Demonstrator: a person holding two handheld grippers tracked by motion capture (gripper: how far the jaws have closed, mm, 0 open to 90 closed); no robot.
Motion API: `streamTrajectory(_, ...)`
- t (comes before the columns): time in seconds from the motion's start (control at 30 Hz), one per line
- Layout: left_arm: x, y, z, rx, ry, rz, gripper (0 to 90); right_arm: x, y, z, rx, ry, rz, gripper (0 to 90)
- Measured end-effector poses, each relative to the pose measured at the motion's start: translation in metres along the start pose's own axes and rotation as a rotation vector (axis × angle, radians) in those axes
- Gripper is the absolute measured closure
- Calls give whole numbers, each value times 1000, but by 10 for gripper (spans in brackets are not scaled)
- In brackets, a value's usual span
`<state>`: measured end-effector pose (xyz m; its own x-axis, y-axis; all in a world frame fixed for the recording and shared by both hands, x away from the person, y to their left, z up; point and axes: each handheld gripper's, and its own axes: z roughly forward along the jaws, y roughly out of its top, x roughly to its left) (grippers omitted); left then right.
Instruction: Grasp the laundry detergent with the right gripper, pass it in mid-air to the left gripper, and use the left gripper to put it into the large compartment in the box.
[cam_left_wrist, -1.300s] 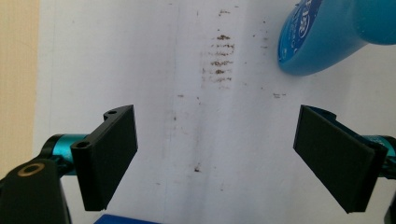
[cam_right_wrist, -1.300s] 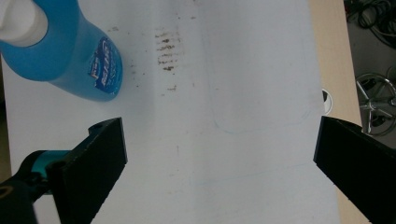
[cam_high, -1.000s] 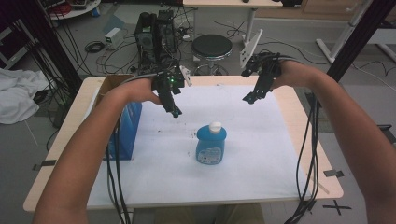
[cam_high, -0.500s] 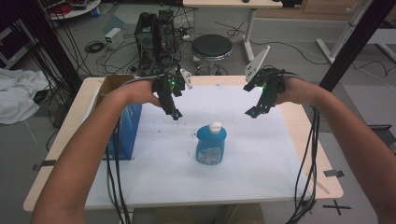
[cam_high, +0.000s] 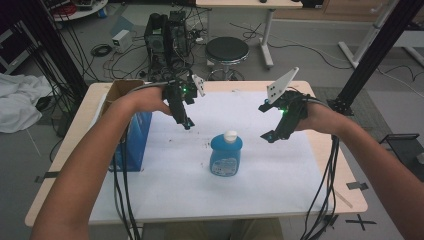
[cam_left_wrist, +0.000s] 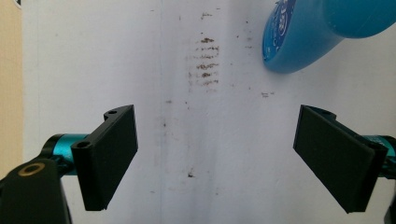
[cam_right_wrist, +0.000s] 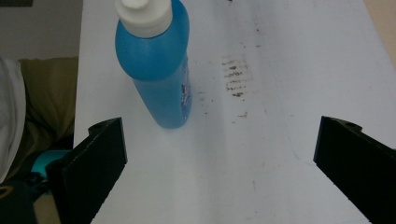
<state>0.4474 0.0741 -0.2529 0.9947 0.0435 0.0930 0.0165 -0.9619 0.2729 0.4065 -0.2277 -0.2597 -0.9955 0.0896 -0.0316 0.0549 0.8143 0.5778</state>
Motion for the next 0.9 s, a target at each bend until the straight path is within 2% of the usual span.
streamTrajectory(0.1, 0, 0, 0, 8, -4, 12, 138, 5, -7, 4, -24, 3, 9, 16)
streamTrajectory(0.13, -1, 0, 1, 2, -2, 4, 138, 6, -9, 6, -31, 5, 6, 16)
streamTrajectory(0.17, 0, 0, 1, 14, -6, 16, 138, 8, -11, 8, -36, 6, 13, 16)
streamTrajectory(0.23, -1, 0, 1, 5, -3, 10, 138, 11, -15, 11, -48, 10, 33, 16)
streamTrajectory(0.4, 0, 1, 2, 13, -4, 10, 138, 15, -24, 19, -107, 17, 34, 16)
streamTrajectory(0.63, -1, -2, 2, 13, -5, 6, 138, 22, -32, 31, -162, 27, 34, 16)
streamTrajectory(0.67, -1, -2, 3, 10, -7, 6, 138, 23, -32, 31, -158, 27, 51, 16)
streamTrajectory(0.73, -1, -3, 3, 12, -8, 5, 138, 23, -33, 34, -165, 32, 45, 15)
streamTrajectory(0.77, -1, -3, 3, 8, -5, 6, 138, 22, -33, 36, -180, 33, 21, 15)
streamTrajectory(0.8, -1, -3, 3, 9, 0, 8, 138, 23, -33, 37, -170, 33, 38, 16)
streamTrajectory(0.87, -1, -4, 3, 5, -2, 3, 138, 23, -34, 40, -187, 42, 21, 16)
streamTrajectory(0.9, -1, -4, 4, 8, -7, 4, 138, 24, -35, 41, -186, 37, 33, 16)
